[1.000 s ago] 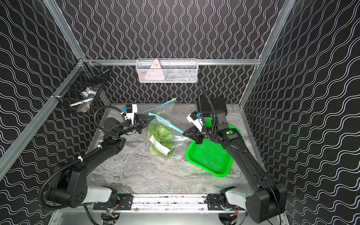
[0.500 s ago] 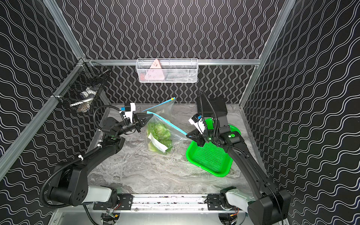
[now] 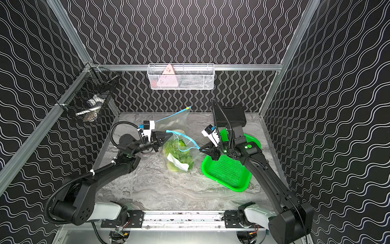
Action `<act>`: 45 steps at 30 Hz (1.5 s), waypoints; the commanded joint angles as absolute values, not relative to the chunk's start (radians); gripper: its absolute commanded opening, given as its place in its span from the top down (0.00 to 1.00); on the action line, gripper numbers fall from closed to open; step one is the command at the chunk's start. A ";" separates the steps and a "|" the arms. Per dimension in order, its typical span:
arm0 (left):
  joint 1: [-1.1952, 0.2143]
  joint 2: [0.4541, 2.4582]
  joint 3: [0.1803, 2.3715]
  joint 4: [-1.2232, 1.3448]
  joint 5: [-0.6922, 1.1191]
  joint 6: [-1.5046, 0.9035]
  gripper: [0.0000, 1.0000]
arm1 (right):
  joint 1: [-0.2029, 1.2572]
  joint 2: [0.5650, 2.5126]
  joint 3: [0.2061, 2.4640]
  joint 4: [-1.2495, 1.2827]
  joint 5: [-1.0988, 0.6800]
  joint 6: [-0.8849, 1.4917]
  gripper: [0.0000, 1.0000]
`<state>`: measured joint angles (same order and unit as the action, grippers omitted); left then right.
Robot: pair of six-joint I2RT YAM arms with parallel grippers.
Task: Open the zip-top bag and take out the chinese cabbages
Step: Unzip the zipper on the zipper food storage bag, then open the zipper of the food storage bag at the center of the board.
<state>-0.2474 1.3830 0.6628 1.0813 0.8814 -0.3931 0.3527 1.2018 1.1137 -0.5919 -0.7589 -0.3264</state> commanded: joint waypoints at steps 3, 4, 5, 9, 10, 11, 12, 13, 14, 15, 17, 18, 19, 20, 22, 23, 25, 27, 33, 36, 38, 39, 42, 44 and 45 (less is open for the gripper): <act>-0.249 1.365 0.667 1.057 0.883 -0.333 1.00 | 0.354 1.165 1.118 -0.619 -0.749 -0.363 0.66; -0.249 1.372 0.665 1.074 0.886 -0.341 1.00 | 0.355 1.141 1.112 -0.610 -0.734 -0.359 0.57; -0.250 1.377 0.664 1.092 0.892 -0.352 1.00 | 0.355 1.117 1.107 -0.595 -0.723 -0.352 0.52; -0.250 1.385 0.663 1.113 0.904 -0.363 1.00 | 0.354 1.058 1.126 -0.550 -0.713 -0.313 0.44; -0.250 1.384 0.662 1.116 0.908 -0.365 1.00 | 0.354 1.055 1.127 -0.530 -0.695 -0.292 0.44; -0.250 1.382 0.662 1.117 0.908 -0.365 1.00 | 0.355 1.061 1.152 -0.511 -0.687 -0.272 0.44; -0.249 1.380 0.664 1.118 0.912 -0.365 1.00 | 0.355 1.077 1.175 -0.504 -0.682 -0.250 0.44; -0.249 1.378 0.664 1.115 0.914 -0.367 1.00 | 0.355 1.103 1.200 -0.509 -0.678 -0.235 0.45; -0.249 1.374 0.664 1.113 0.913 -0.364 1.00 | 0.356 1.135 1.224 -0.526 -0.677 -0.237 0.45; -0.250 1.372 0.664 1.112 0.913 -0.364 1.00 | 0.360 1.164 1.239 -0.540 -0.673 -0.246 0.43; -0.250 1.366 0.664 1.108 0.917 -0.365 1.00 | 0.370 1.226 1.270 -0.561 -0.670 -0.272 0.38; -0.250 1.365 0.664 1.106 0.922 -0.365 1.00 | 0.374 1.251 1.278 -0.559 -0.673 -0.278 0.36; -0.250 1.364 0.664 1.106 0.921 -0.367 1.00 | 0.380 1.279 1.290 -0.554 -0.673 -0.285 0.35; -0.251 1.365 0.663 1.108 0.921 -0.371 1.00 | 0.386 1.310 1.304 -0.557 -0.673 -0.291 0.34; -0.251 1.365 0.663 1.117 0.921 -0.379 1.00 | 0.389 1.360 1.326 -0.550 -0.676 -0.295 0.34; -0.250 1.365 0.662 1.118 0.925 -0.385 1.00 | 0.392 1.384 1.335 -0.548 -0.675 -0.299 0.34; -0.250 1.369 0.666 1.117 0.927 -0.390 1.00 | 0.395 1.420 1.339 -0.535 -0.678 -0.303 0.34; -0.251 1.367 0.664 1.115 0.922 -0.390 1.00 | 0.401 1.449 1.342 -0.548 -0.699 -0.325 0.35; -0.251 1.361 0.678 1.095 0.916 -0.400 1.00 | 0.406 1.486 1.345 -0.576 -0.798 -0.354 0.63; -0.250 1.364 0.702 1.049 0.899 -0.432 0.69 | 0.406 1.469 1.326 -0.521 -0.788 -0.279 1.00; -0.254 1.348 0.710 0.999 0.866 -0.419 0.38 | 0.408 1.450 1.294 -0.445 -0.751 -0.187 1.00; -0.255 1.335 0.713 0.961 0.841 -0.411 0.24 | 0.411 1.440 1.275 -0.403 -0.728 -0.131 1.00; -0.279 1.265 0.756 0.728 0.708 -0.385 0.01 | 0.428 1.400 1.193 -0.249 -0.572 0.051 1.00; -0.318 1.194 0.803 0.482 0.577 -0.330 0.01 | 0.449 1.361 1.142 -0.169 -0.473 0.125 1.00; -0.342 1.160 0.825 0.366 0.483 -0.315 0.01 | 0.449 1.343 1.099 -0.129 -0.422 0.169 1.00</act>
